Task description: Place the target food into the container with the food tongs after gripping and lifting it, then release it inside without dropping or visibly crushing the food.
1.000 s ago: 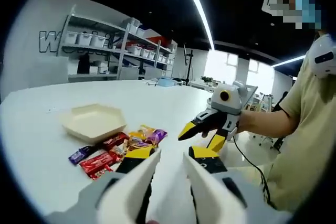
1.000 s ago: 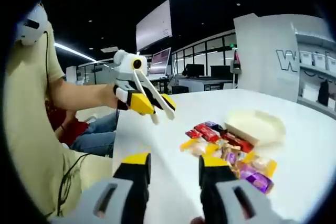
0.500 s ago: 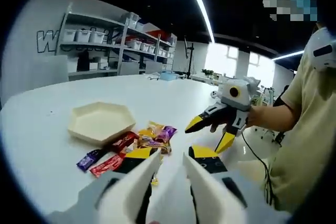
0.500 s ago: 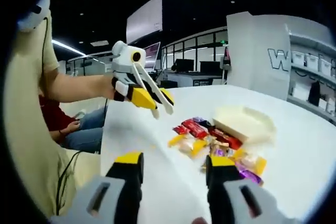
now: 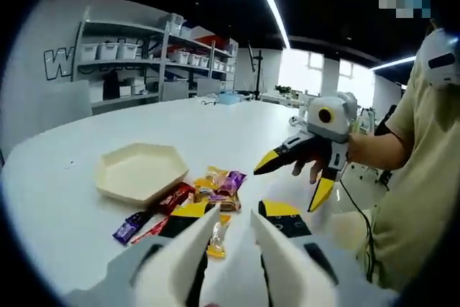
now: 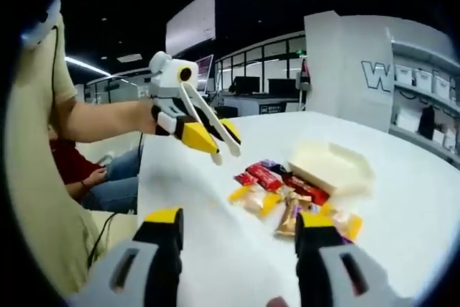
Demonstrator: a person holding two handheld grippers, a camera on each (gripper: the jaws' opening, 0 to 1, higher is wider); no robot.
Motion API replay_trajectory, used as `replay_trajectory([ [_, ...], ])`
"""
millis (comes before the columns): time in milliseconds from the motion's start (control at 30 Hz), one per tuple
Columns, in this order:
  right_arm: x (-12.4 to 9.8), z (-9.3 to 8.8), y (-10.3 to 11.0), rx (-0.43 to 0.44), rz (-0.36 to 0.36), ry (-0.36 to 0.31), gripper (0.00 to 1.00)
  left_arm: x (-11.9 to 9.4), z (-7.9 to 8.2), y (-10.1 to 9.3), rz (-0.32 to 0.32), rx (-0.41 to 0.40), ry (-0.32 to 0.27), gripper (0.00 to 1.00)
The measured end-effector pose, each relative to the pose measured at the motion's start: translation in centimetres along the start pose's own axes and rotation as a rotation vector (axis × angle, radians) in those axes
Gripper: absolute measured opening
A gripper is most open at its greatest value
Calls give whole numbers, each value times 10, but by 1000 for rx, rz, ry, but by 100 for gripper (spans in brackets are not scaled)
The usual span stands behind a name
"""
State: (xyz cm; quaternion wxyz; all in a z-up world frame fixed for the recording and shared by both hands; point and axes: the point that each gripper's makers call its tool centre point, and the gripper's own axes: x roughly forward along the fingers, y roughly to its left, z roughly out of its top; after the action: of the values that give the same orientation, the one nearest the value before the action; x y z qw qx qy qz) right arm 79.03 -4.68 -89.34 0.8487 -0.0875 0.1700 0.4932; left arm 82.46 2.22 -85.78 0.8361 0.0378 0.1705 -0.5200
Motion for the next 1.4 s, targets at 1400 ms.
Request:
replay_trajectory([
  [1400, -17, 15, -35, 60, -156, 4, 79, -7, -10, 22, 67, 47, 70, 25],
])
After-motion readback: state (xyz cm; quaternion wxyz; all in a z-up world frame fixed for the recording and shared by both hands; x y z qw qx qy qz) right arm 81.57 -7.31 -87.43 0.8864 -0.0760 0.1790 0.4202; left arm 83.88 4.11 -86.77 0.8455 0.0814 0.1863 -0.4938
